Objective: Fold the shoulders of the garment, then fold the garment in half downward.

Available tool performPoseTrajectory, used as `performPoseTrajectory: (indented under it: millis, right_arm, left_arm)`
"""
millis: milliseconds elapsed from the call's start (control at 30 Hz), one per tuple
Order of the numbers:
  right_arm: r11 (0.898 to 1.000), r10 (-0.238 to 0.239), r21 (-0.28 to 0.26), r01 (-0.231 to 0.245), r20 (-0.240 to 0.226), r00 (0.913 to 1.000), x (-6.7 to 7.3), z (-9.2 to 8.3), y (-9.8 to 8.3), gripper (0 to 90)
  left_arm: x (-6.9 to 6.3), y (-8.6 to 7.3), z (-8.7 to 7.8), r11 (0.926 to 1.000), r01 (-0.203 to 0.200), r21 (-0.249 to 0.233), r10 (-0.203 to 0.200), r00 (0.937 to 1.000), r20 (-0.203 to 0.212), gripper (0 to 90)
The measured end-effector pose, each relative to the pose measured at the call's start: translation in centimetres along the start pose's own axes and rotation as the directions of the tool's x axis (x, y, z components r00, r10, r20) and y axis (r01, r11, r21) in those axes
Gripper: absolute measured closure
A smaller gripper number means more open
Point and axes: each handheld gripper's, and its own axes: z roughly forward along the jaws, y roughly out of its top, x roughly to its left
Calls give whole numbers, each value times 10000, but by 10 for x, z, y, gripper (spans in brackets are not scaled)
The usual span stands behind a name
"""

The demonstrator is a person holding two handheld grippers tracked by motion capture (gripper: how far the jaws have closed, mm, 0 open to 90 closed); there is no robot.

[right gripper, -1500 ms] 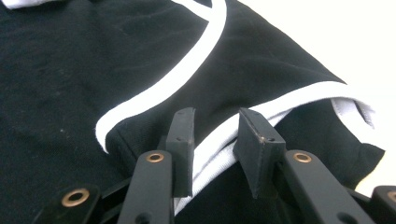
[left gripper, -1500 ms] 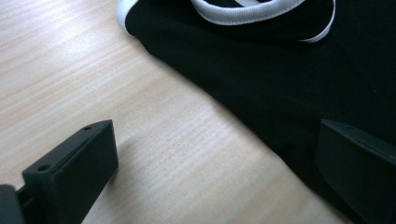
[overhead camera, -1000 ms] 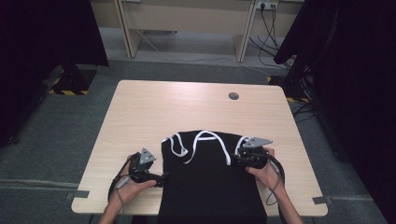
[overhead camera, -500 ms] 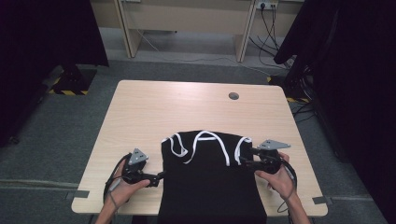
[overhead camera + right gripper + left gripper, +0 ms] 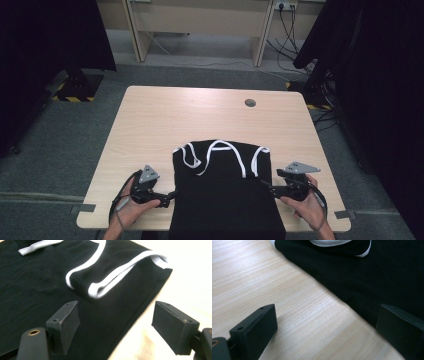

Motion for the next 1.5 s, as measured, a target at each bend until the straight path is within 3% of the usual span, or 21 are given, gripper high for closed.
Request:
performPoseTrajectory:
  millis: [367, 833, 1367, 1467, 1500]
  right_arm:
    - [9997, 180, 139, -182, 80, 9998, -1, -10, -19, 210]
    - [9985, 371, 376, -393, 576, 9976, -2, -17, -37, 186]
    - [9986, 328, 399, -359, 761, 9966, -1, -27, -46, 163]
    - [9984, 389, 375, -417, 724, 9966, -2, -27, -46, 163]
    - [9984, 396, 367, -423, 716, 9966, -2, -27, -46, 163]
  left_arm:
    - [0, -2, -2, 9998, -154, 87, 155, 9997, -206, 21]
    - [-3, -6, -5, 9977, -561, 367, 580, 9970, -510, 4]
    - [-1, -6, -5, 9986, -409, 329, 428, 9973, -595, 0]
    - [2, -6, -6, 9998, -101, 174, 107, 9993, -361, 0]
    - [4, -6, -7, 9998, 217, 2, -217, 9997, -125, 0]
